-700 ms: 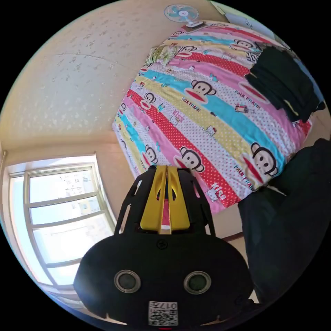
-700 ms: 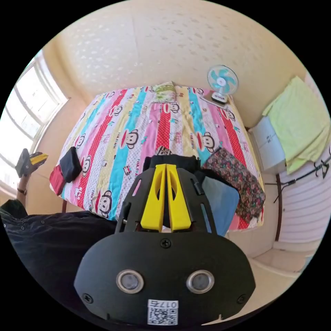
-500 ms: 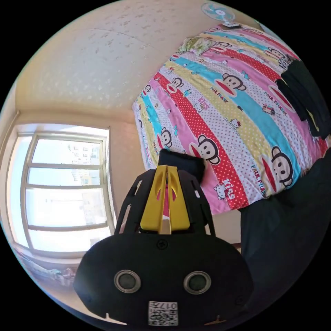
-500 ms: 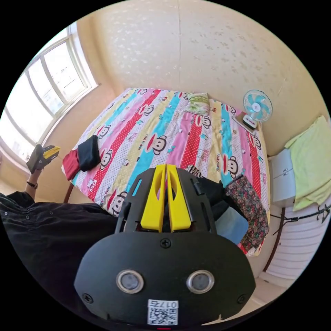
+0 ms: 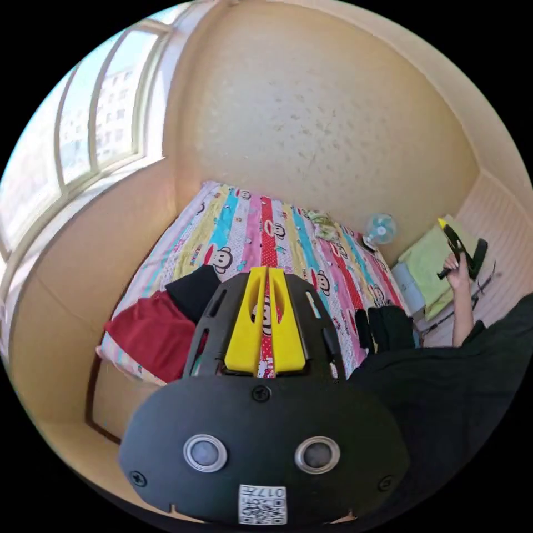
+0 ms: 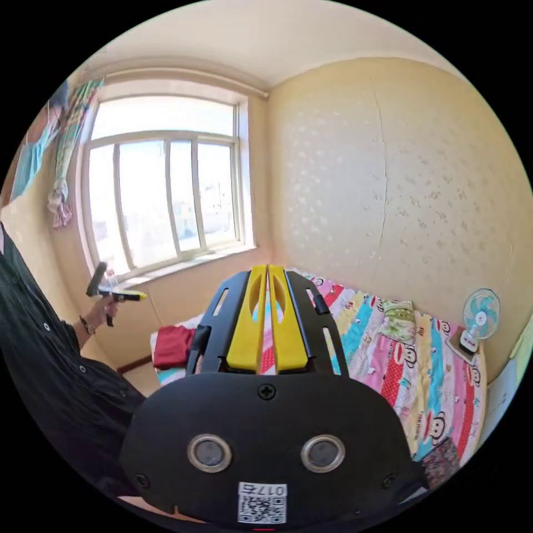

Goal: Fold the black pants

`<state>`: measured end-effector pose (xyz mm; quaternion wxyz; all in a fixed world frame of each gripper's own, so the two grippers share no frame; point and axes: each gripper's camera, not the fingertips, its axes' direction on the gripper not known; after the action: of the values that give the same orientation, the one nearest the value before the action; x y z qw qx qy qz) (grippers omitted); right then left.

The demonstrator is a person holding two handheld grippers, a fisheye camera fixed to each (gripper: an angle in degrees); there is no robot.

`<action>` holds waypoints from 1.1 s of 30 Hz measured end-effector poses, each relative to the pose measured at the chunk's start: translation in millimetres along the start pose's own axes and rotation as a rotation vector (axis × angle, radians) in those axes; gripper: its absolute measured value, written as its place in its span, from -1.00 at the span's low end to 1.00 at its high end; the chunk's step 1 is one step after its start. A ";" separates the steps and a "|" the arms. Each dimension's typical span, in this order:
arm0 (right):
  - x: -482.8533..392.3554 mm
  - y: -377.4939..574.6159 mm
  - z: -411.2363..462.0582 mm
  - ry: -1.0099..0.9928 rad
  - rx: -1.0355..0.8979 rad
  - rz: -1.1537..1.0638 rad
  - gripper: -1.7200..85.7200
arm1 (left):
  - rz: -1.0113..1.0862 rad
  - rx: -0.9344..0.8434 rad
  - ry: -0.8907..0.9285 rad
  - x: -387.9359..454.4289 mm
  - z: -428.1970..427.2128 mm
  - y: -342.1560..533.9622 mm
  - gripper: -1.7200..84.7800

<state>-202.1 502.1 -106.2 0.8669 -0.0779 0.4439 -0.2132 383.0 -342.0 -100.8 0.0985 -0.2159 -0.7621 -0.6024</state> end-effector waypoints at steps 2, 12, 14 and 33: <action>-2.0 6.0 13.0 -0.078 0.044 0.073 -0.95 | -0.268 -0.123 0.189 -82.1 28.7 -3.6 -0.98; -31.8 -7.1 58.0 0.056 -0.243 0.223 -0.95 | -0.466 -0.357 0.279 -223.1 118.7 -76.3 -0.87; -28.6 -5.3 76.6 0.044 -0.387 0.292 -0.95 | -0.481 -0.404 0.257 -240.0 141.1 -103.8 -0.84; -2.0 59.6 -43.9 -0.199 -0.021 0.558 -0.95 | -0.144 -0.486 0.443 -119.9 212.4 -360.8 -0.87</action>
<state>-220.5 558.8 -150.1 0.9304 0.0177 0.3633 0.0465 351.3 -228.6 -520.1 0.1644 -0.0424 -0.5696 -0.8042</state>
